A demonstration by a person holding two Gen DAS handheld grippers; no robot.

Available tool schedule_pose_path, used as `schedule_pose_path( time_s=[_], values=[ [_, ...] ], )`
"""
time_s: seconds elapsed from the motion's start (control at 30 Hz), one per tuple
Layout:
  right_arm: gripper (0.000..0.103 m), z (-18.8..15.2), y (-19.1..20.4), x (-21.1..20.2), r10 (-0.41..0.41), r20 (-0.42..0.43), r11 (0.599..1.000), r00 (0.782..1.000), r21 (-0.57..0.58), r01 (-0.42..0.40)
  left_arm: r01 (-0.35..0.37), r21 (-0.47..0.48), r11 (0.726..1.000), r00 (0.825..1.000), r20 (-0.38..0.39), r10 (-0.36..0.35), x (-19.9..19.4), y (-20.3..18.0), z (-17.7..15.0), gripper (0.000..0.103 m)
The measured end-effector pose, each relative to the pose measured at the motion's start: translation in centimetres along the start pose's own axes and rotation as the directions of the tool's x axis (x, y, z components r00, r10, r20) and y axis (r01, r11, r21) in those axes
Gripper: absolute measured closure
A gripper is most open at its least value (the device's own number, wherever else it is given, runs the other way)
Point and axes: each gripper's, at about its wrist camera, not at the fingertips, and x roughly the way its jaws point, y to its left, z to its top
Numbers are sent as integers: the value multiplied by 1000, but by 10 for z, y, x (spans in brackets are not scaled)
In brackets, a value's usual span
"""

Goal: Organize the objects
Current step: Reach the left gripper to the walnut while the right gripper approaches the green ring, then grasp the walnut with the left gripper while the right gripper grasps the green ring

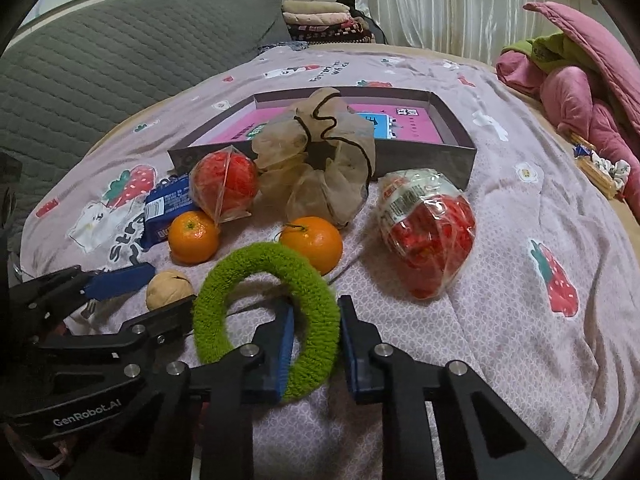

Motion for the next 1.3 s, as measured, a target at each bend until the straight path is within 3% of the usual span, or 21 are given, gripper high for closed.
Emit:
schedule_pose_path(
  time_s=[0.2,0.63,1.1,1.3],
  values=[
    [82,0,-3,-3,0,10,1000,1000,5,0,45,-17,999,999,-5,-46,-1,2,2,69],
    [83,9,-3,-20,-9,99,1000,995,10,8,87,-28,996,995,53,-86,-23,4,9,69],
    [83,32,-3,-42,-25,230,1000,973,22,21,20,-56,998,986,167,-10,-40,23,40,69],
    [83,44,-6,-53,-41,300,999,953,37,31,-6,-82,997,981,195,22,-39,34,57,69]
  ],
)
